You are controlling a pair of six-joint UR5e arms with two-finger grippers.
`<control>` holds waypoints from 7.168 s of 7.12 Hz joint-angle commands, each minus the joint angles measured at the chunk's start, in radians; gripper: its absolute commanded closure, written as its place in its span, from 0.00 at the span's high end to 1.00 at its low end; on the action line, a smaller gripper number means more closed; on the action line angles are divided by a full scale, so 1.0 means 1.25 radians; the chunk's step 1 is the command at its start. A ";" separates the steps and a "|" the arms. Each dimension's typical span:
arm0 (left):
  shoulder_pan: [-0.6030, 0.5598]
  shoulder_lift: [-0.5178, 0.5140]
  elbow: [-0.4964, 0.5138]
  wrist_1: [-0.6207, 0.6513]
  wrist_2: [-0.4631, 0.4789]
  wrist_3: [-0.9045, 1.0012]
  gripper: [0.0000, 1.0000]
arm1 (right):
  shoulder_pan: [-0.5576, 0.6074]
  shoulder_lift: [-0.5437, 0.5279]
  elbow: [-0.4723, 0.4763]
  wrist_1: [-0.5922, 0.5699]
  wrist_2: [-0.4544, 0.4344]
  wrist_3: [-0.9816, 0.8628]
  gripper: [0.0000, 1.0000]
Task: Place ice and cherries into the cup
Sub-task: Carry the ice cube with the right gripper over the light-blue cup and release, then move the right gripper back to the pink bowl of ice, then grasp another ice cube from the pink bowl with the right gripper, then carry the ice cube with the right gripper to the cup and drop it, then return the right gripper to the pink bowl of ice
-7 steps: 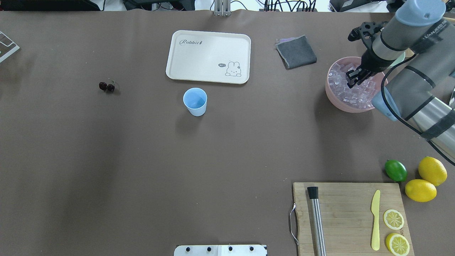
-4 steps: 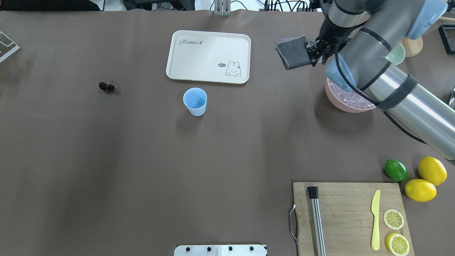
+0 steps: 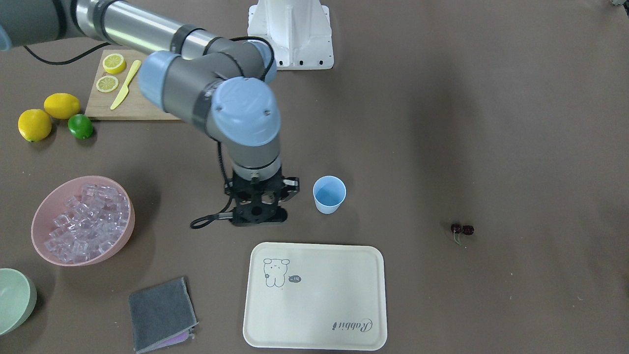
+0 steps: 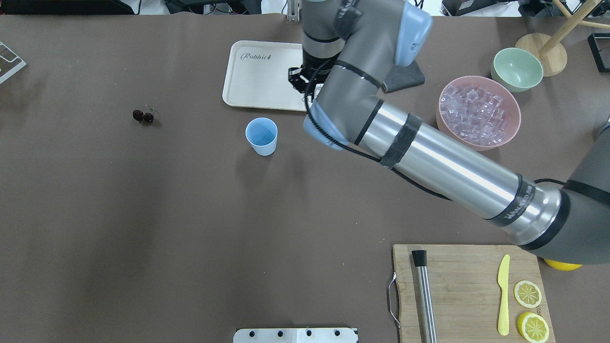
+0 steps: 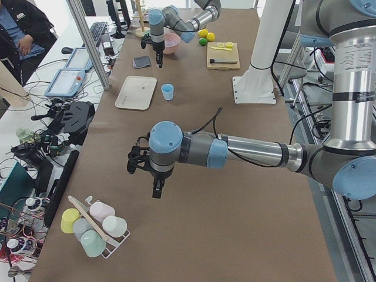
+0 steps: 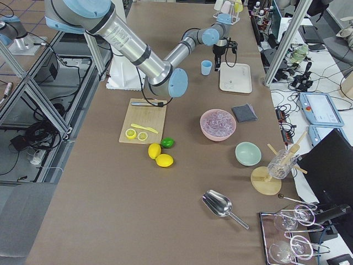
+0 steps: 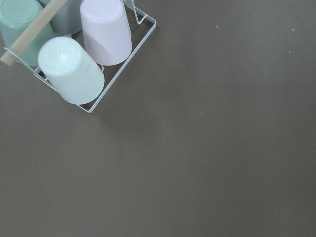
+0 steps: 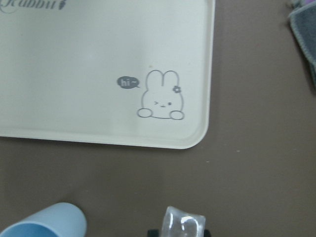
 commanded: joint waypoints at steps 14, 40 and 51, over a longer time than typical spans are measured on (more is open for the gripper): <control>-0.001 0.004 -0.026 0.001 0.000 -0.002 0.98 | 0.206 -0.469 0.296 0.079 0.045 -0.583 0.98; -0.001 0.004 -0.017 0.000 0.000 -0.002 0.98 | -0.111 0.125 -0.108 0.072 -0.176 0.076 0.11; -0.001 0.003 -0.031 -0.001 -0.001 -0.003 0.98 | 0.141 -0.457 0.412 -0.137 -0.150 -0.356 0.93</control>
